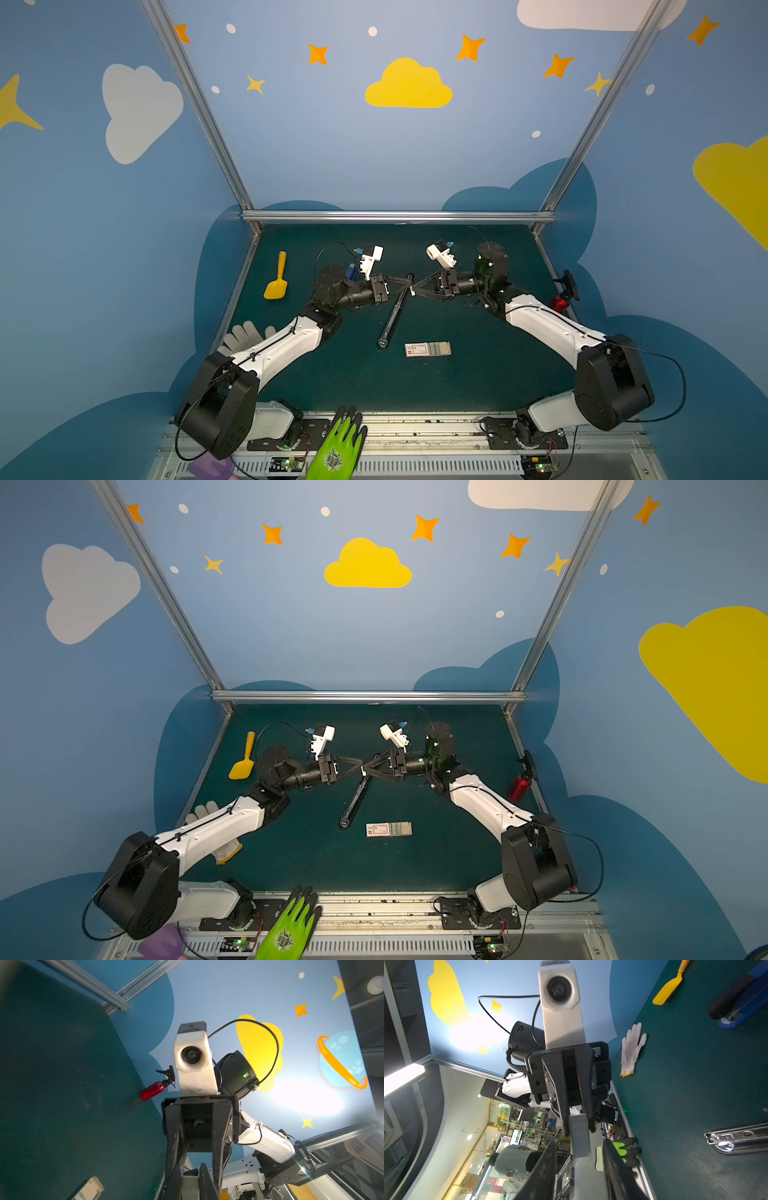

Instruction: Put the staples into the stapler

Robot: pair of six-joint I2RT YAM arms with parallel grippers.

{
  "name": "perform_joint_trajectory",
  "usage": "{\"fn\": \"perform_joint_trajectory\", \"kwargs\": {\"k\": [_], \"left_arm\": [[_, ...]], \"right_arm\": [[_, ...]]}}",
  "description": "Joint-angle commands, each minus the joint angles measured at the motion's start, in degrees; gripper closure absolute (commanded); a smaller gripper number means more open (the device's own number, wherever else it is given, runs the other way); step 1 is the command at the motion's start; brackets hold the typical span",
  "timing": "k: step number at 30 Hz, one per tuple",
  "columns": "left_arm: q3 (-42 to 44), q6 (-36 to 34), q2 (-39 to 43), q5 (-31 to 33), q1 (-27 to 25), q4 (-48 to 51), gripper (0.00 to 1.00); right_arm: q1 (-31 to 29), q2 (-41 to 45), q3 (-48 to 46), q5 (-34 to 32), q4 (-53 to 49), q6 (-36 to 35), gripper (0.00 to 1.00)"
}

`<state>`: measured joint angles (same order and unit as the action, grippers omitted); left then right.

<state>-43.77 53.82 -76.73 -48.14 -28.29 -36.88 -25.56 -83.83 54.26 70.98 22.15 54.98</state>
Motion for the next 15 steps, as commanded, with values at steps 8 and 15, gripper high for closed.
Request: {"fn": "perform_joint_trajectory", "kwargs": {"k": [8, 15], "left_arm": [[-11.5, -24.1, -0.8, 13.3, -0.3, 37.8, 0.85], [-22.0, -36.2, -12.4, 31.1, -3.3, 55.1, 0.84]], "right_arm": [[3.5, 7.4, 2.7, -19.1, -42.1, -30.3, 0.56], [2.0, 8.8, -0.4, -34.6, -48.2, -35.7, 0.56]]}}
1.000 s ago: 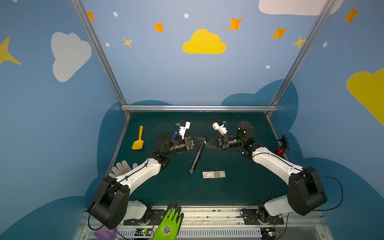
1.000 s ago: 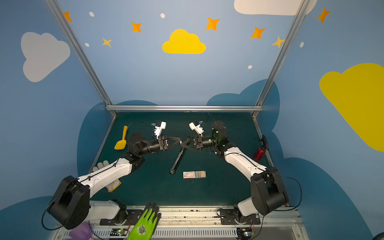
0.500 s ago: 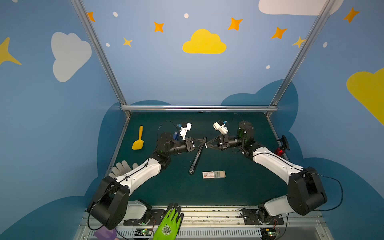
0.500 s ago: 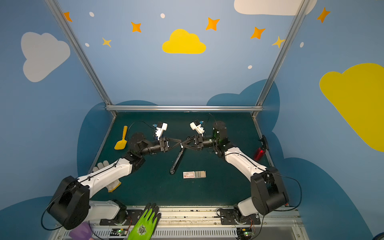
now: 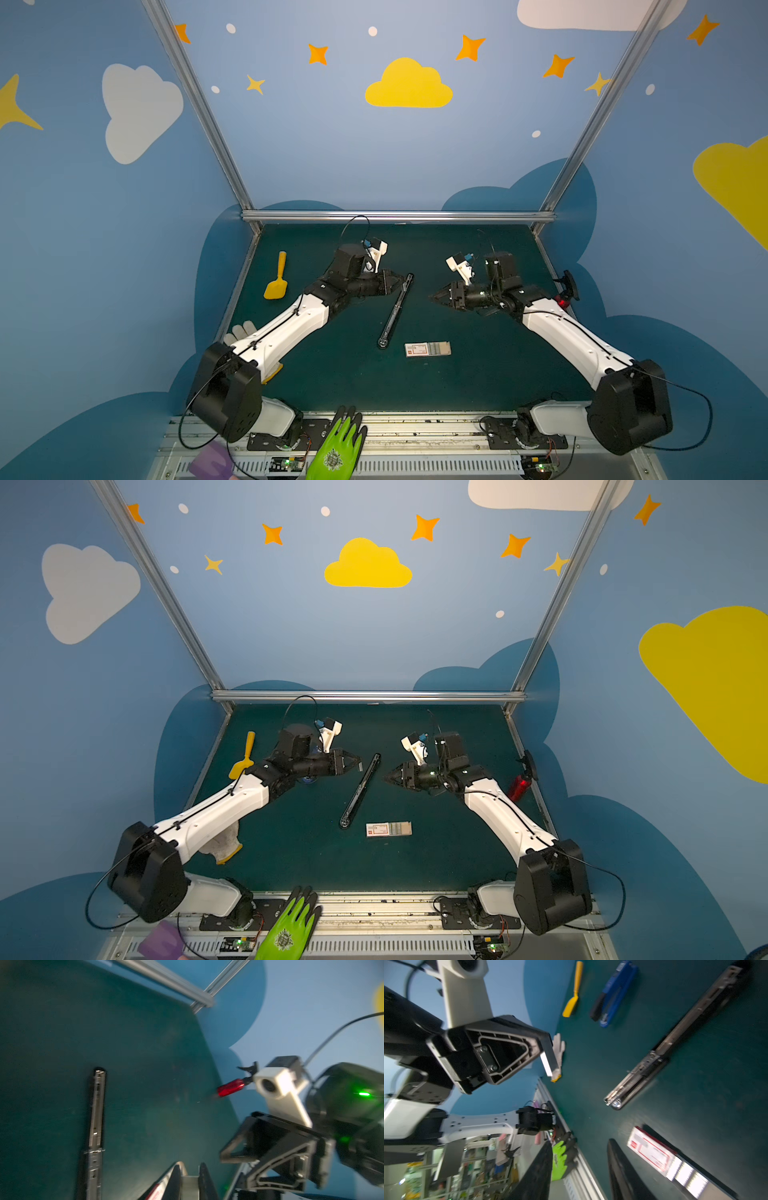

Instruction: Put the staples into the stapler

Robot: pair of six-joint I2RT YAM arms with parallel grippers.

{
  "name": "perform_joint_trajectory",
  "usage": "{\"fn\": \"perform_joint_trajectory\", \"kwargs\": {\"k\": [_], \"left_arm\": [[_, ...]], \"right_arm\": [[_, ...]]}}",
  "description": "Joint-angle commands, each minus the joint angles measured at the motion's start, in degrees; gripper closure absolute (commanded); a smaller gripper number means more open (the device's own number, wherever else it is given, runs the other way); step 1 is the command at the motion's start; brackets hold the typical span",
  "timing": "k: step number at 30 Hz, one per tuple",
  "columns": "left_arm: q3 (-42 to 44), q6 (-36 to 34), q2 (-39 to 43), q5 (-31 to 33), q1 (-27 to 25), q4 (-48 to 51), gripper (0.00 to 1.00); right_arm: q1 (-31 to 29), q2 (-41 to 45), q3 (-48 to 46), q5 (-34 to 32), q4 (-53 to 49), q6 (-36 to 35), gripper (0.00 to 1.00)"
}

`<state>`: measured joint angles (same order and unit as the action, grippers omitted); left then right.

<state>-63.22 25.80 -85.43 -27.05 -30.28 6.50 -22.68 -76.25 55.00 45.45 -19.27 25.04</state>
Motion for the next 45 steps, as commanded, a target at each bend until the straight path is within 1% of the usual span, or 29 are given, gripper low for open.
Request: {"fn": "perform_joint_trajectory", "kwargs": {"k": [1, 4, 6, 8, 13, 23, 33, 45], "left_arm": [[-4.4, -9.1, -6.0, 12.9, -2.0, 13.8, 0.84], [-10.1, -11.3, -12.7, 19.2, -3.6, 19.0, 0.86], [-13.6, -11.9, -16.8, 21.7, -4.3, 21.9, 0.87], [-16.1, -12.4, -20.1, 24.3, -5.1, 23.6, 0.86], [-20.8, -13.6, -25.5, 29.1, -6.4, 26.8, 0.85], [-24.1, -14.4, -29.5, 29.3, -7.1, 27.7, 0.84], [-25.5, -14.2, -31.5, 28.8, -8.4, 28.0, 0.84], [-27.8, -14.6, -33.1, 30.1, -9.4, 29.1, 0.84]], "right_arm": [[-1.3, 1.3, -1.5, -10.3, -6.6, -5.9, 0.56], [-2.5, 0.5, -2.2, -12.5, -6.0, -6.1, 0.56], [-3.2, -0.1, -2.4, -13.8, -5.5, -6.4, 0.56], [-3.5, -0.6, -2.7, -13.9, -4.8, -6.6, 0.56], [-3.5, -1.7, -3.1, -13.7, -3.3, -6.7, 0.56], [-3.4, -3.3, -3.0, -13.5, -2.6, -7.2, 0.56], [-3.2, -3.1, -3.4, -13.4, -2.7, -7.1, 0.57], [-3.0, -2.6, -4.2, -13.0, -2.3, -6.7, 0.57]]}}
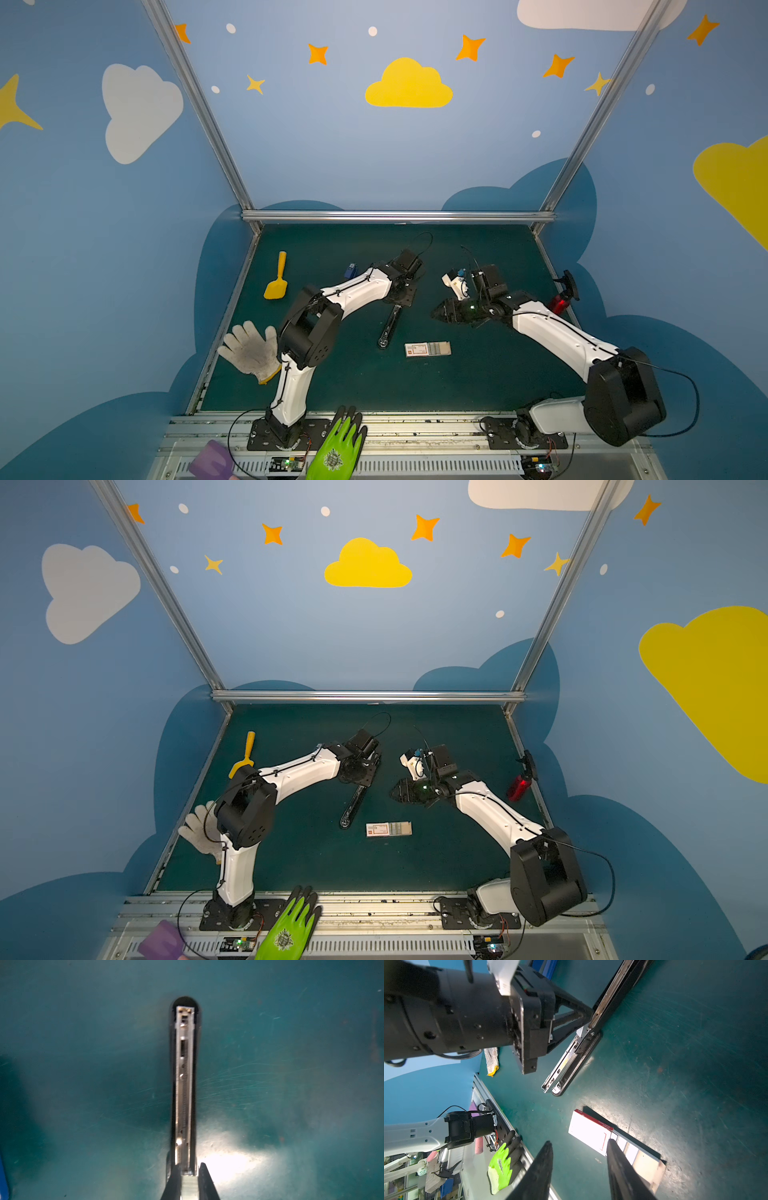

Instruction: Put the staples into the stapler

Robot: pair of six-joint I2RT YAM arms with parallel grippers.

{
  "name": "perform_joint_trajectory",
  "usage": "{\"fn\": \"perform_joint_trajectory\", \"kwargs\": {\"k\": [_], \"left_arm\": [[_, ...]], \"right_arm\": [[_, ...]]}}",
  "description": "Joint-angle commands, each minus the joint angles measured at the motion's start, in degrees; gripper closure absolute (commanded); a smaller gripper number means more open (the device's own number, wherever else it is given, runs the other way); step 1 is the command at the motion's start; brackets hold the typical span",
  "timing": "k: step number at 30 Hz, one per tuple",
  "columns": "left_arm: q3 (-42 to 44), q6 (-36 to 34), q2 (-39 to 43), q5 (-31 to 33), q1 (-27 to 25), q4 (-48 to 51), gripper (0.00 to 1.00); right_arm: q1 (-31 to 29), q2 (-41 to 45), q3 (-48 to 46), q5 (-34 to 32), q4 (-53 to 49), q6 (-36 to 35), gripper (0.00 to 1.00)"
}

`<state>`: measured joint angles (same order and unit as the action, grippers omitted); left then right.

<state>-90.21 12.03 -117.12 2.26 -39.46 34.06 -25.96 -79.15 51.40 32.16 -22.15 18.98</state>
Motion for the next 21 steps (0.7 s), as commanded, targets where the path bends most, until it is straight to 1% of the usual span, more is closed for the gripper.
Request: {"fn": "perform_joint_trajectory", "kwargs": {"k": [1, 12, 21], "left_arm": [[-0.8, -1.0, -1.6, 1.3, -0.4, 1.7, 0.84], [-0.1, -2.1, -0.6, 5.0, -0.9, 1.6, 0.84], [0.0, -2.9, -0.4, 6.2, -0.9, 1.4, 0.84]], "right_arm": [[0.3, 0.4, -0.5, 0.4, 0.6, -0.7, 0.56], [0.5, -0.2, -0.7, 2.0, 1.6, 0.2, 0.57], [0.6, -0.4, -0.2, 2.3, 1.5, 0.5, 0.57]]}}
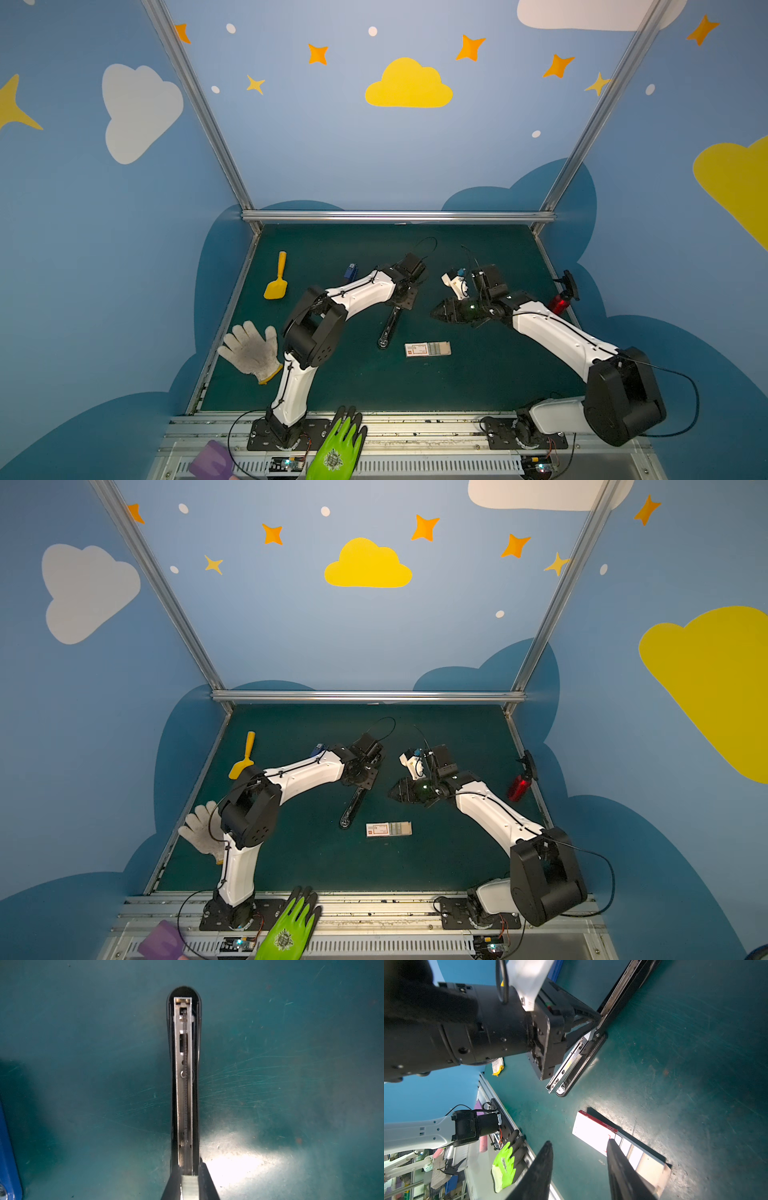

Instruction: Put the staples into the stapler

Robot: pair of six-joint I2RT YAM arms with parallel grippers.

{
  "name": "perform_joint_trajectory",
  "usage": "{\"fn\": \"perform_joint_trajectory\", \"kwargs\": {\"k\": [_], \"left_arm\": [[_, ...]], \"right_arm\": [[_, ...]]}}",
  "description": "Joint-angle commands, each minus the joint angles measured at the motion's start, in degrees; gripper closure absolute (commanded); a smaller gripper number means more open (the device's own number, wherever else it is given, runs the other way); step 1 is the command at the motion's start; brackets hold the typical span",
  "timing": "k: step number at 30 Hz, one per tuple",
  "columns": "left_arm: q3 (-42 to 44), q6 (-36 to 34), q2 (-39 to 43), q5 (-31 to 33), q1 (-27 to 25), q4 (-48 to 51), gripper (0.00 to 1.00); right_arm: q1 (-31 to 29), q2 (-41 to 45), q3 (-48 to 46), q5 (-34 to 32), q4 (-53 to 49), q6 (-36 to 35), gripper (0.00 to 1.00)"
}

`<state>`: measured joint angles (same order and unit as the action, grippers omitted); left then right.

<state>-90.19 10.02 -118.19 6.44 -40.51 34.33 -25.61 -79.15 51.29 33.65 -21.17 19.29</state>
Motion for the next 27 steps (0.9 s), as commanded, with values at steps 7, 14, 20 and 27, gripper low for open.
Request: {"fn": "perform_joint_trajectory", "kwargs": {"k": [7, 14, 20, 27], "left_arm": [[-0.2, -1.1, 1.9, 2.1, 0.2, 1.3, 0.84], [0.0, -0.9, 2.7, 1.8, 0.1, 1.4, 0.84], [-0.3, -1.3, 3.7, 2.1, 0.2, 1.6, 0.84], [1.6, -1.1, 2.4, 2.0, 0.1, 0.5, 0.84]], "right_arm": [[0.2, -0.7, 0.0, 1.1, 0.8, 0.6, 0.57], [0.1, -1.1, 0.2, 1.2, 0.8, 0.8, 0.57], [0.1, -1.4, 0.4, 1.4, 1.3, 1.1, 0.57], [0.2, -1.4, 0.1, 1.2, 1.1, 1.3, 0.57]]}}
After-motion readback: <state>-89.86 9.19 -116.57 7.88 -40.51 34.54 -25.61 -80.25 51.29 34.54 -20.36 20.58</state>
